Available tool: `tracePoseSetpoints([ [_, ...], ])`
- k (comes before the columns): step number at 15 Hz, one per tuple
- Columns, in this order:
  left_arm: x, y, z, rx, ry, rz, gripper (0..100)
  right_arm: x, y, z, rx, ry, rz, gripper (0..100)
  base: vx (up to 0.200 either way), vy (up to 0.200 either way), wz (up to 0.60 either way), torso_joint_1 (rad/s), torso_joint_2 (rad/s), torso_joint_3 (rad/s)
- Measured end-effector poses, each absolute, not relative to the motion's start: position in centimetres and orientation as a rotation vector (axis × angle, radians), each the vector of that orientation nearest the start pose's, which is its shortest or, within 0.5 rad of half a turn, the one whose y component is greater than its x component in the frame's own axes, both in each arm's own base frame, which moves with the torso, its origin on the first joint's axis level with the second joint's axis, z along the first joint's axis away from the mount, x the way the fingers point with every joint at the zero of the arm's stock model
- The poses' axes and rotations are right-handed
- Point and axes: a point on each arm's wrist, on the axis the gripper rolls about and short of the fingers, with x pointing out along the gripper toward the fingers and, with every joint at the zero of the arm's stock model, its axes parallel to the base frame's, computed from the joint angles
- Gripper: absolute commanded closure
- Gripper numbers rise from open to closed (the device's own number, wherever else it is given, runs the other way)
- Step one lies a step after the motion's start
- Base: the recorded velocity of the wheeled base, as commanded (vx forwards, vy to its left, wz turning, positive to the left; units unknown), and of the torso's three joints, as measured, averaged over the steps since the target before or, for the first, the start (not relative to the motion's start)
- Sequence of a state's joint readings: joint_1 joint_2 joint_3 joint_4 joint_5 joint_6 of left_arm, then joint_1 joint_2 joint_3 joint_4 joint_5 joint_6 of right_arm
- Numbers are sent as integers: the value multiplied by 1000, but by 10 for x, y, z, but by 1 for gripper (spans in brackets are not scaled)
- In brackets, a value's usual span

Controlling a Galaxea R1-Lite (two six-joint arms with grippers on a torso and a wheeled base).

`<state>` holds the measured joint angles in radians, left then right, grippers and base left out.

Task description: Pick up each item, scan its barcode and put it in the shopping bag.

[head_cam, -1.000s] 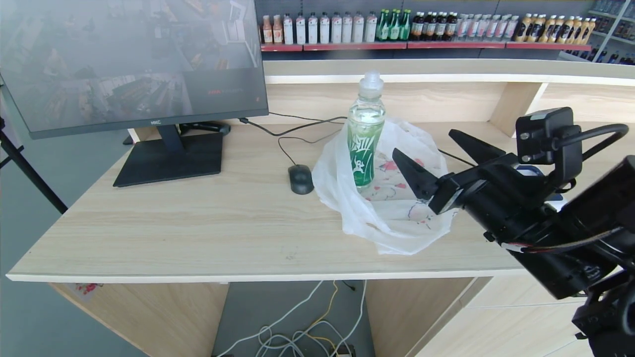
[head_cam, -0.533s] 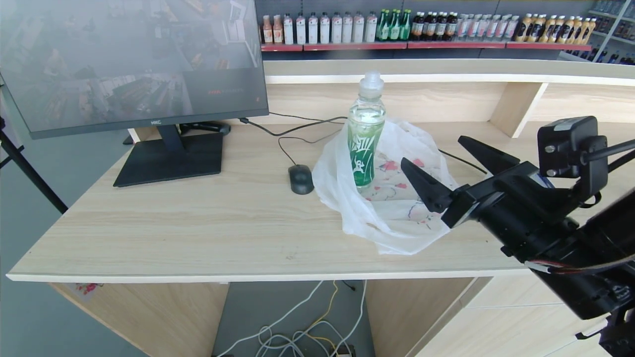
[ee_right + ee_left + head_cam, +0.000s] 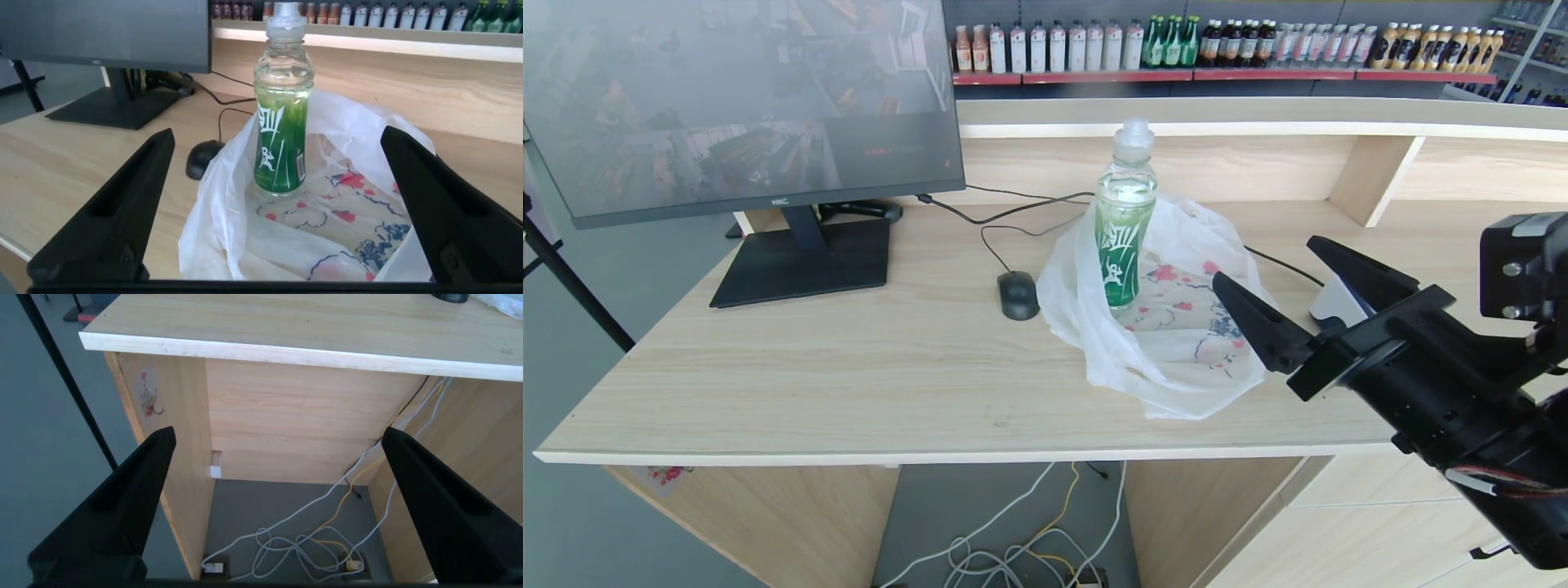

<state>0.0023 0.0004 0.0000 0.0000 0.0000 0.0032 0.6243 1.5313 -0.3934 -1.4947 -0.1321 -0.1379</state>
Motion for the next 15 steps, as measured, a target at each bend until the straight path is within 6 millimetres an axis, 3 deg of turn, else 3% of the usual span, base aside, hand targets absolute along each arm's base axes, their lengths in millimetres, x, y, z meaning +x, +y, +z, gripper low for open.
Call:
tracePoseSetpoints([
  [5,-23,0,75,-1,0,3,0,184,129,206,-1,-358,465,0,0,0,0,0,0,0],
  [15,-23,0,75,-9,0,4,0,175,123,207,27,-361,468,0,0,-200,0,3,-1,2],
])
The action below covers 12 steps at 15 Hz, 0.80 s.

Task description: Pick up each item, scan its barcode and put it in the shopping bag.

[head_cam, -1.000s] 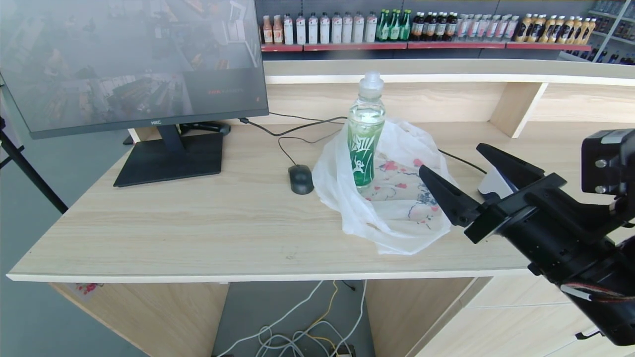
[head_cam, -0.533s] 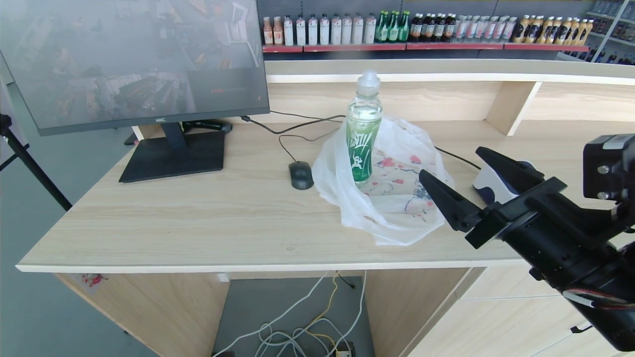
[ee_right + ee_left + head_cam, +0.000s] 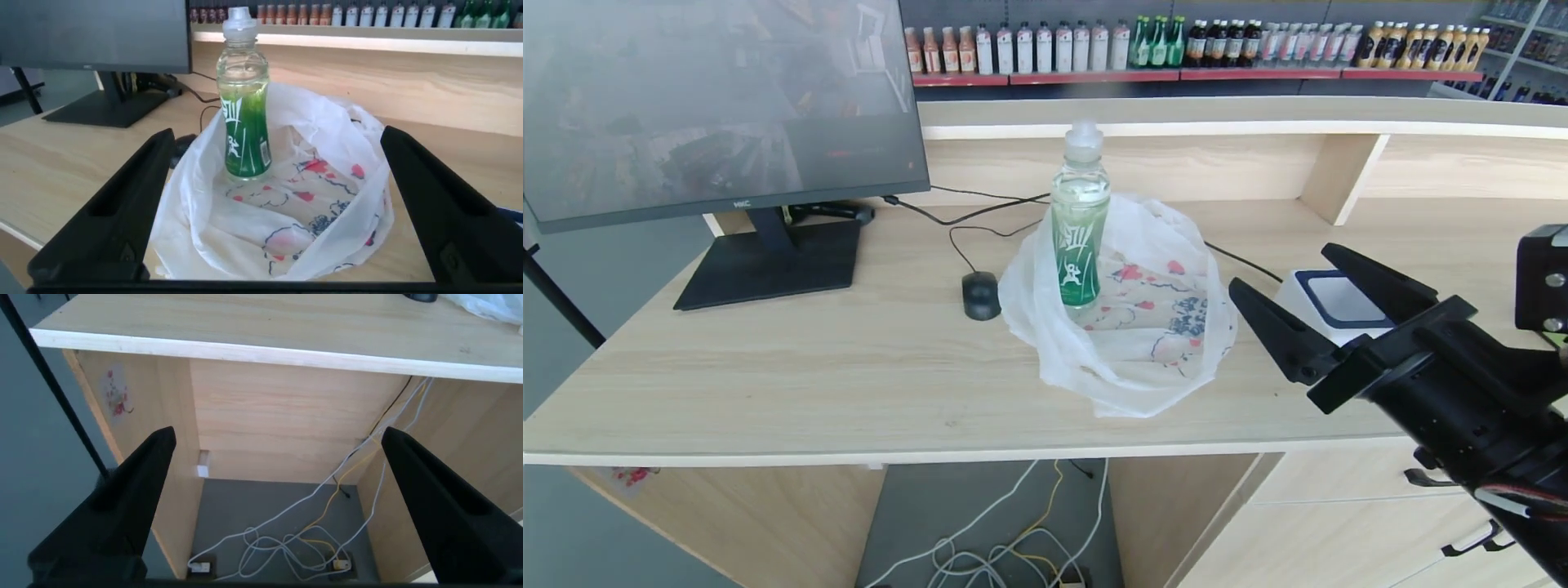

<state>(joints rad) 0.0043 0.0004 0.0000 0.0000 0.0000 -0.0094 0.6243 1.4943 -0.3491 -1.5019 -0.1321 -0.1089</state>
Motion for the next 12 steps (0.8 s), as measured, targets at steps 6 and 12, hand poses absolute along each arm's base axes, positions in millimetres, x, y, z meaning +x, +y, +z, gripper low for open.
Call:
tracePoseSetpoints([
  [6,-23,0,75,-13,0,4,0,160,112,201,25,-342,468,0,0,-200,0,2,1,3],
  [12,-23,0,75,-12,0,4,0,159,111,203,35,-351,468,0,0,-200,0,2,-2,3],
])
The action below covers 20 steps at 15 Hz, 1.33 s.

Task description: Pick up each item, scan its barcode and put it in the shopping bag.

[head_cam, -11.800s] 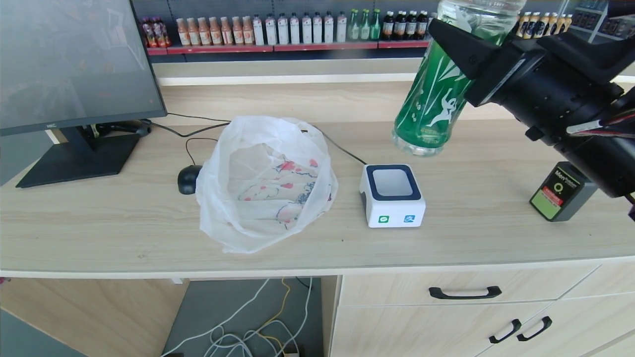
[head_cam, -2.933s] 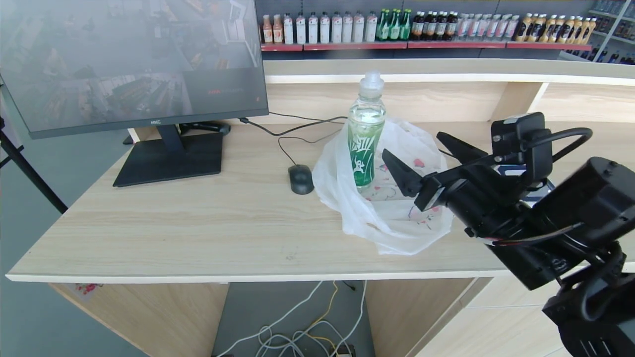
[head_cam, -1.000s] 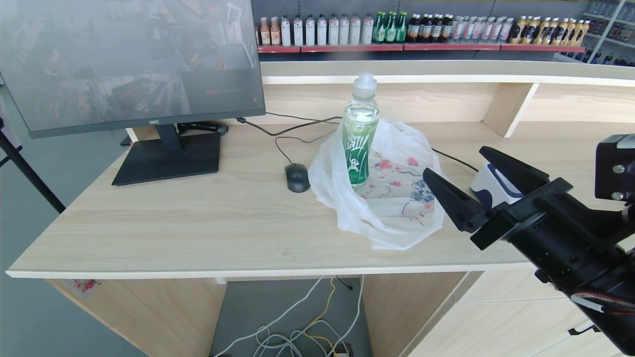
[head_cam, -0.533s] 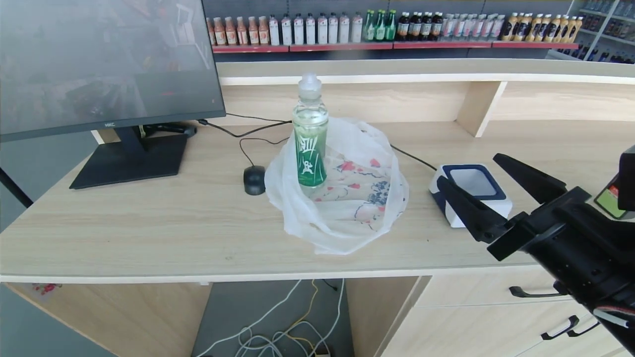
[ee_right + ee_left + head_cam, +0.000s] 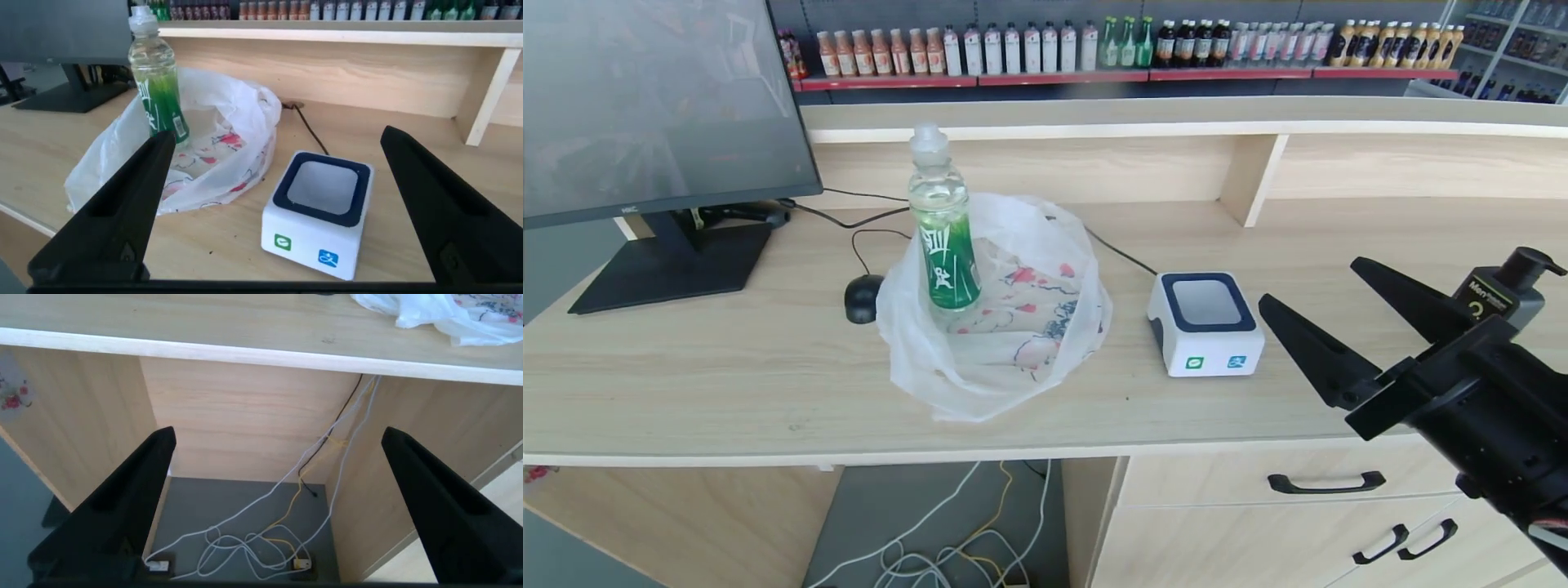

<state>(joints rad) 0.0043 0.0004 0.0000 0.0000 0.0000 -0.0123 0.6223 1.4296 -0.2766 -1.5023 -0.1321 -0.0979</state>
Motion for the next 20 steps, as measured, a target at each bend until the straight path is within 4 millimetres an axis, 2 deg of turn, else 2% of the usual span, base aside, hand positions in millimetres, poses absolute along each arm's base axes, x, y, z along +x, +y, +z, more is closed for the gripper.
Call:
tracePoseSetpoints([
  [7,-23,0,75,-12,0,4,0,166,115,199,28,-330,470,0,0,-200,0,2,-1,2],
  [20,-23,0,75,-13,0,4,0,163,112,184,-4,-269,465,0,0,-200,0,2,2,2],
])
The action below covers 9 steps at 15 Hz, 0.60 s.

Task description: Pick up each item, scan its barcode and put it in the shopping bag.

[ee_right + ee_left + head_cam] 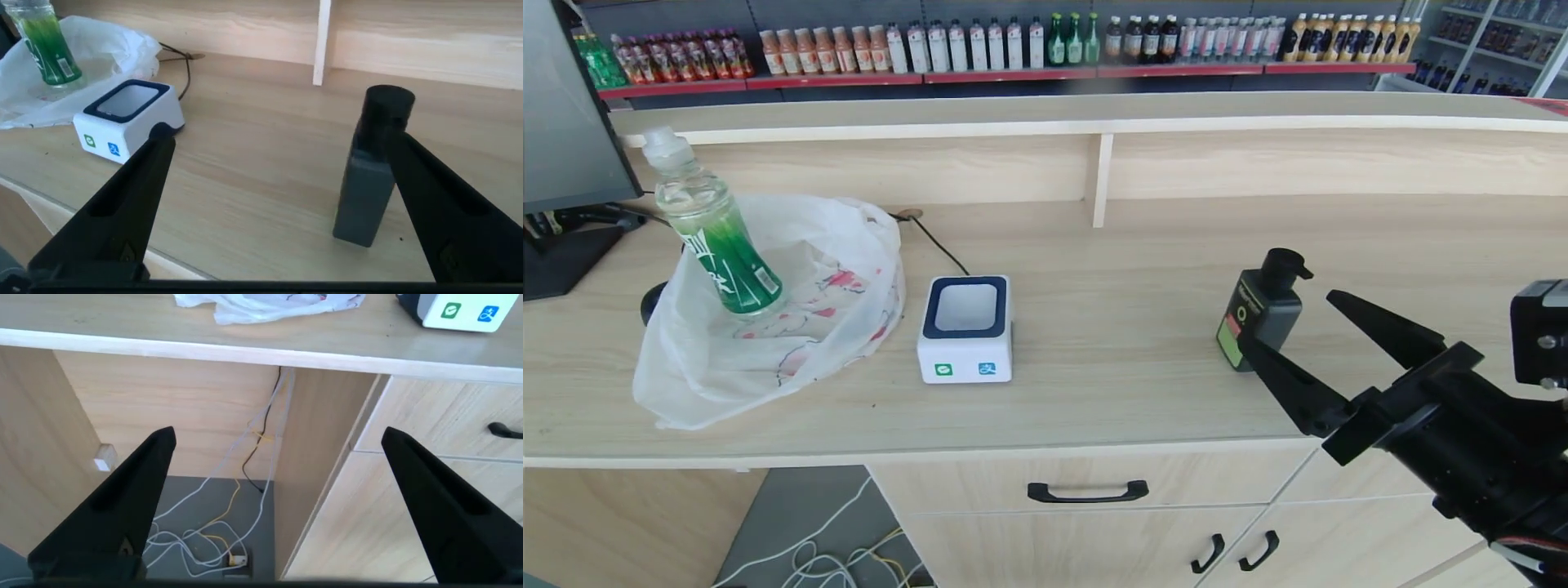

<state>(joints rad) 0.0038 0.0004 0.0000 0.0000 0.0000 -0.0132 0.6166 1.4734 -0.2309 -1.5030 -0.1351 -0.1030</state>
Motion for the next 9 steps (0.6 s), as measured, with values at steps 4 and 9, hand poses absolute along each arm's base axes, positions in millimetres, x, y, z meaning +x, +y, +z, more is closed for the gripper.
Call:
tracePoseSetpoints([
  [4,-23,0,75,-6,0,4,0,167,113,178,-14,-241,459,0,0,-100,0,1,4,2],
  [9,-23,0,76,-1,0,2,0,185,125,171,-28,-210,455,0,0,0,0,0,0,0],
])
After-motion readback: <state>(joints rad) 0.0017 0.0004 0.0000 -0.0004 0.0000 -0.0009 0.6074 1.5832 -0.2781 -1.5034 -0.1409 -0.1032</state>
